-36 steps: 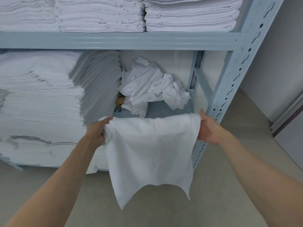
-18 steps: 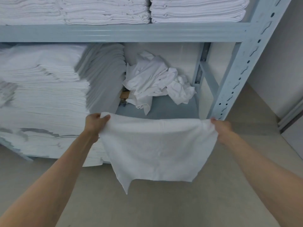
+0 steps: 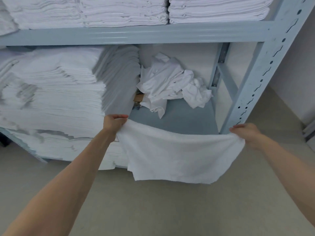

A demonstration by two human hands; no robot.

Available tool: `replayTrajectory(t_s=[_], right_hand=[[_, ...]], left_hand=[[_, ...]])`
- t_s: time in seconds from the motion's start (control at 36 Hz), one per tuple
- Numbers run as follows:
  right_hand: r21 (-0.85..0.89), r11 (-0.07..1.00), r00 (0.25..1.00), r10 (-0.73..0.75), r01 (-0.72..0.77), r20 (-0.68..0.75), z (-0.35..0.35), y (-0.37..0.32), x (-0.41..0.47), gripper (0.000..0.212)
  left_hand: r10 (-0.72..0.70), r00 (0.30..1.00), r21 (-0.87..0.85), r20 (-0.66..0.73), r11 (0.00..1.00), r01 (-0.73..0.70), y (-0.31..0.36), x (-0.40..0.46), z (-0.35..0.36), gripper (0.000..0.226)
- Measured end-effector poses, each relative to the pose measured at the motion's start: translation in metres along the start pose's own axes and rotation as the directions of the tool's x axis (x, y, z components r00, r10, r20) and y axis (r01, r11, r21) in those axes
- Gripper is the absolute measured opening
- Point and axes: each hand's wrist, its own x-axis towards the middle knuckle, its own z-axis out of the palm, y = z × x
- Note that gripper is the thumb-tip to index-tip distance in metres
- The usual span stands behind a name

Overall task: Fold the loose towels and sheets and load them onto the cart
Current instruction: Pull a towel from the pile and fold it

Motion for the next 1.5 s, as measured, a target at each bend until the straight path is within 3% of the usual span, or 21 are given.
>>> replayTrajectory(t_s=[0.08,0.5,0.61,0.69,0.78,0.92,0.97,1.03,1.08,1.14,1.22,1.31,1.36,1.44,1.5], right_hand=[[0.076,0.997,0.997,-0.024,0.029,-0.072,-0.006,0.005,0.003,0.025],[0.044,0.995,0.983,-0.076,0.084,-0.166,-0.019,0.000,0.000,0.018],[0.030,0.991,0.972,-0.125,0.134,-0.197,-0.023,0.001,-0.004,0.023],[0.022,0.987,0.975,-0.153,0.158,-0.160,-0.026,0.001,-0.005,0.025],[-0.009,0.982,0.980,-0.187,0.187,-0.061,-0.033,0.001,-0.008,0.031],[-0.106,0.963,0.961,-0.232,0.249,0.149,-0.044,-0.001,-0.013,0.034],[-0.193,0.936,0.944,-0.252,0.294,0.213,-0.046,0.001,-0.009,0.040],[-0.372,0.853,0.919,-0.269,0.366,0.289,-0.047,0.003,-0.006,0.043],[-0.506,0.759,0.905,-0.267,0.410,0.332,-0.047,0.003,-0.004,0.039],[-0.492,0.746,0.887,-0.306,0.449,0.345,-0.049,0.004,-0.004,0.026],[-0.436,0.735,0.852,-0.402,0.519,0.335,-0.053,0.010,0.001,0.050],[-0.478,0.750,0.889,-0.366,0.458,0.277,-0.056,0.016,0.002,0.021],[-0.504,0.736,0.891,-0.350,0.452,0.289,-0.060,0.021,0.007,0.028],[-0.567,0.716,0.913,-0.297,0.406,0.279,-0.067,0.021,0.006,0.034],[-0.561,0.744,0.931,-0.273,0.363,0.240,-0.071,0.021,0.008,0.046]], left_hand=[[0.001,1.000,0.052,-0.006,0.999,0.000,-0.002,0.005,-0.005,0.018],[-0.058,0.998,0.192,0.033,0.980,0.051,-0.001,0.004,0.002,0.018],[-0.133,0.976,0.245,0.171,0.966,0.089,0.011,-0.006,0.005,0.041],[-0.164,0.929,0.319,0.333,0.946,0.052,0.018,-0.012,0.007,0.045],[-0.118,0.885,0.509,0.451,0.848,-0.146,0.019,-0.015,0.011,0.043],[-0.004,0.869,0.723,0.494,0.557,-0.409,0.018,-0.010,0.025,0.038],[0.048,0.861,0.752,0.506,0.465,-0.467,0.018,-0.007,0.031,0.042],[0.095,0.855,0.752,0.509,0.434,-0.496,0.019,-0.005,0.036,0.038],[0.140,0.866,0.755,0.481,0.437,-0.490,0.019,-0.003,0.040,0.029],[0.163,0.875,0.758,0.456,0.444,-0.478,0.019,0.000,0.045,0.034],[0.172,0.867,0.758,0.468,0.425,-0.494,0.019,0.004,0.049,0.039],[0.183,0.854,0.768,0.487,0.376,-0.519,0.019,0.007,0.050,0.030],[0.173,0.866,0.788,0.469,0.361,-0.498,0.019,0.007,0.050,0.033],[0.168,0.897,0.779,0.409,0.448,-0.439,0.019,0.007,0.052,0.042],[0.182,0.909,0.692,0.375,0.598,-0.405,0.020,0.008,0.055,0.045]])
